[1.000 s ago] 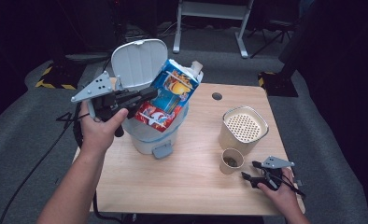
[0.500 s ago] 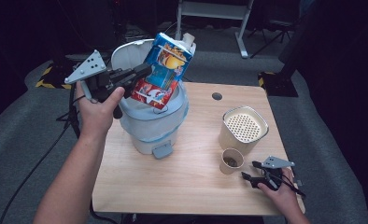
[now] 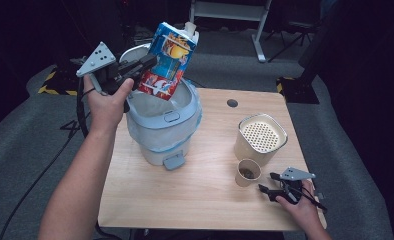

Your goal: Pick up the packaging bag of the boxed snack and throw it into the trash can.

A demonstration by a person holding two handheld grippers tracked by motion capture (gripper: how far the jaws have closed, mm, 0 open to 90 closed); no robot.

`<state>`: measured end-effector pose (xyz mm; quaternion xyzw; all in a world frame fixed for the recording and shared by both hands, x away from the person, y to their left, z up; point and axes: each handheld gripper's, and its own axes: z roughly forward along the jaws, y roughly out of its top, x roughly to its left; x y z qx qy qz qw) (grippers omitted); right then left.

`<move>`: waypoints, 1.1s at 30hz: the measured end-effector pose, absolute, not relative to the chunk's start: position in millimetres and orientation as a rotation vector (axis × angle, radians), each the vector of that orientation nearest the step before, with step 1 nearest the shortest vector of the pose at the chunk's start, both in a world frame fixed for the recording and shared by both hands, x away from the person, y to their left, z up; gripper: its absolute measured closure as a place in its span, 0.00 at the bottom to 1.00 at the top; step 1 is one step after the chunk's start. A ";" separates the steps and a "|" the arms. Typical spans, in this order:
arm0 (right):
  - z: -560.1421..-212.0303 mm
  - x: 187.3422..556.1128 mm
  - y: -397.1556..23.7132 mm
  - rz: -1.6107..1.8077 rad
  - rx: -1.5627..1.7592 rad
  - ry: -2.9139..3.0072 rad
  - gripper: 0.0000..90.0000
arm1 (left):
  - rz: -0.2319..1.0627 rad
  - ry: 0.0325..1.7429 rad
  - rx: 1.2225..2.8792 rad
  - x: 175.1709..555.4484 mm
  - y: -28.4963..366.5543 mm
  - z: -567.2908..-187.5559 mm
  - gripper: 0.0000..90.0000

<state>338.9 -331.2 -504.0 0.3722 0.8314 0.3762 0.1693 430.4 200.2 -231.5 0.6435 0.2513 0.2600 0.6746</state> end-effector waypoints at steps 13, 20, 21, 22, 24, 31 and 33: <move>-504.0 338.8 -331.2 1.068 1.057 2.363 0.32 | 0.601 0.571 1.540 445.2 189.7 -244.7 0.99; -504.0 338.8 -331.2 1.068 1.057 2.363 0.32 | 0.624 0.600 1.583 448.7 185.3 -247.7 0.99; -504.0 338.8 -331.2 1.068 1.057 2.363 0.32 | 0.630 0.606 1.590 448.9 184.9 -248.1 0.99; -504.0 338.9 -331.2 1.068 1.057 2.363 0.32 | 0.650 0.621 1.608 448.9 184.0 -248.5 0.99; -504.0 338.8 -331.2 1.068 1.057 2.363 0.32 | 0.656 0.637 1.610 448.6 182.8 -249.5 0.99; -504.0 338.8 -331.2 1.068 1.057 2.363 0.32 | 0.677 0.645 1.634 448.7 177.3 -253.5 0.99; -504.0 338.9 -331.2 1.068 1.056 2.363 0.32 | 0.674 0.644 1.636 449.0 177.6 -253.4 0.99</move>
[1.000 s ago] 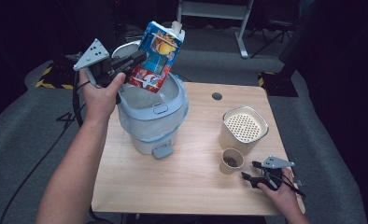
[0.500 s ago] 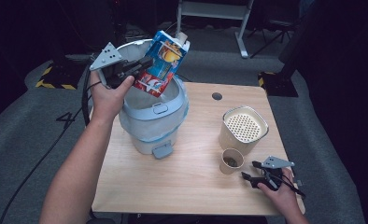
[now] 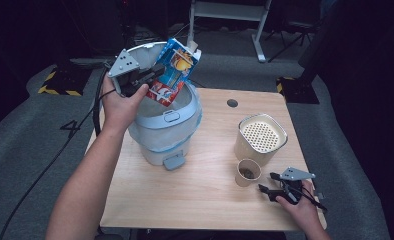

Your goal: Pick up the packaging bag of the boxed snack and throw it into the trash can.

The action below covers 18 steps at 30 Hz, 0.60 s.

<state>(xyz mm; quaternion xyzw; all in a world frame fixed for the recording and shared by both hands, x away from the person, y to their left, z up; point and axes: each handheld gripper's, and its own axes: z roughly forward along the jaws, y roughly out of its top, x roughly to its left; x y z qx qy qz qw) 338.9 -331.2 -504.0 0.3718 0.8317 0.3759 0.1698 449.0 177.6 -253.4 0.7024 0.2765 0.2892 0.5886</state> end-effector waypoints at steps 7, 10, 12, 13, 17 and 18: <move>-504.0 338.8 -331.2 1.068 1.057 2.363 0.32 | 0.650 0.661 1.616 448.6 177.3 -252.0 0.62; -504.0 338.8 -331.2 1.068 1.057 2.363 0.32 | 0.639 0.650 1.599 443.8 177.7 -249.5 0.54; -504.0 338.9 -331.2 1.068 1.057 2.363 0.32 | 0.626 0.638 1.606 438.9 177.8 -247.8 0.54; -504.0 338.8 -331.2 1.068 1.057 2.363 0.32 | 0.622 0.632 1.612 436.7 178.1 -247.3 0.54; -504.0 338.9 -331.2 1.068 1.057 2.363 0.32 | 0.581 0.603 1.627 424.6 179.6 -246.4 0.53; -504.0 338.8 -331.2 1.068 1.057 2.363 0.32 | 0.572 0.591 1.636 421.0 180.0 -246.3 0.53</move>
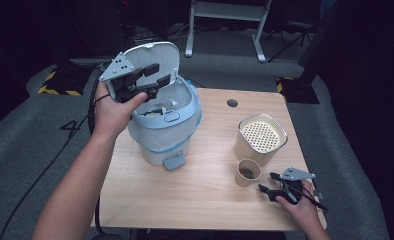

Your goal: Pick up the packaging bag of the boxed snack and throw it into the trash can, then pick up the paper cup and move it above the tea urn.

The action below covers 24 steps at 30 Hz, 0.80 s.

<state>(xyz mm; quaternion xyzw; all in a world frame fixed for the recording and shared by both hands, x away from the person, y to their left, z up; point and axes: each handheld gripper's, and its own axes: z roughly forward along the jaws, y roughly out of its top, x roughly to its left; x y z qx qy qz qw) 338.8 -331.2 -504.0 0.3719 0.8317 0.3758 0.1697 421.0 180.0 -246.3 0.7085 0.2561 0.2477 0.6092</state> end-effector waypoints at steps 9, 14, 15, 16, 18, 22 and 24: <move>-504.0 338.9 -331.2 1.068 1.057 2.364 0.32 | 0.488 0.494 1.716 386.4 183.7 -251.4 0.52; -504.0 338.9 -331.1 1.068 1.057 2.363 0.32 | 0.449 0.462 1.747 369.8 184.3 -261.4 0.52; -504.0 338.9 -331.1 1.068 1.057 2.364 0.32 | 0.442 0.455 1.758 365.2 184.0 -265.2 0.52; -504.0 338.9 -331.1 1.068 1.057 2.363 0.32 | 0.440 0.452 1.769 361.4 183.2 -269.0 0.52; -503.9 338.9 -331.1 1.068 1.057 2.363 0.32 | 0.438 0.445 1.785 353.9 180.6 -277.3 0.52; -503.9 338.9 -331.1 1.068 1.057 2.363 0.32 | 0.394 0.417 1.817 338.3 174.6 -295.8 0.52; -503.9 338.9 -331.2 1.068 1.057 2.364 0.32 | 0.367 0.407 1.835 333.7 172.5 -303.1 0.52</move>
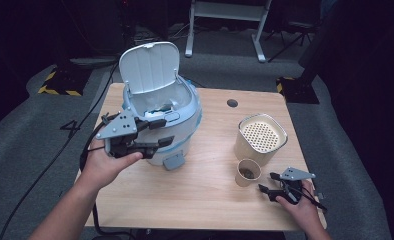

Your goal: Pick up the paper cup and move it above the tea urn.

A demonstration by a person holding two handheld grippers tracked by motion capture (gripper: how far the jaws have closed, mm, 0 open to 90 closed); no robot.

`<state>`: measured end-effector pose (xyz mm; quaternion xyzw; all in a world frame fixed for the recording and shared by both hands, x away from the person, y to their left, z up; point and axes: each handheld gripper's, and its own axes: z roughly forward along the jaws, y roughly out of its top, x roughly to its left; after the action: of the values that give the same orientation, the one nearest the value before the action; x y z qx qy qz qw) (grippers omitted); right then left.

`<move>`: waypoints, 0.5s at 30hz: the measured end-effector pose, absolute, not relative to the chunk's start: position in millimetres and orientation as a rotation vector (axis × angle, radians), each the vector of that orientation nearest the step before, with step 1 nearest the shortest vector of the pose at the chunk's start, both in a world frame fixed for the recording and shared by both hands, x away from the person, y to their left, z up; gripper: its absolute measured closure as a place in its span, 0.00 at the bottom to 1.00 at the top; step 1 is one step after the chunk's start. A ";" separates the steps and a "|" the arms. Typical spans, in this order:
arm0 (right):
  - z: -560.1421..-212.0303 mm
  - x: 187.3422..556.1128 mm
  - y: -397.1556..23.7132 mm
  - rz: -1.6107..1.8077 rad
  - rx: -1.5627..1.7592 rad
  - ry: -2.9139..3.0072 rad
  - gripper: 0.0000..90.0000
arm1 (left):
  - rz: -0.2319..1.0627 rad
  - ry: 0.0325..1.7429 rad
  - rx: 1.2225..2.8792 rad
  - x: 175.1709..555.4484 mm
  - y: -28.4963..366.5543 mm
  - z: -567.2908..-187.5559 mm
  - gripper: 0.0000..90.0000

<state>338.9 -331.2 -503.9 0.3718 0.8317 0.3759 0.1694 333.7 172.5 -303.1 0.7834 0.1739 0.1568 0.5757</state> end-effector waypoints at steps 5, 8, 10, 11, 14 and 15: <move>-504.0 339.5 -331.5 1.071 1.047 2.371 0.32 | 0.322 0.393 1.869 326.2 167.1 -322.6 0.52; -503.9 339.6 -331.7 1.070 1.044 2.373 0.32 | 0.305 0.394 1.888 322.5 164.8 -335.0 0.52; -503.9 339.6 -331.7 1.070 1.044 2.374 0.31 | 0.287 0.396 1.901 320.2 163.2 -345.5 0.52; -503.9 339.6 -331.7 1.071 1.041 2.376 0.31 | 0.279 0.399 1.907 319.4 162.8 -350.0 0.52; -503.9 339.6 -331.7 1.070 1.041 2.376 0.31 | 0.258 0.406 1.921 318.4 161.5 -364.0 0.52; -503.9 339.7 -331.8 1.070 1.039 2.377 0.31 | 0.249 0.410 1.922 318.4 161.2 -368.7 0.52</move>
<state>339.7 -331.8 -503.9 0.3652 0.8351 0.3760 0.1668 318.4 161.2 -368.7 0.8115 0.1729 0.1049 0.5483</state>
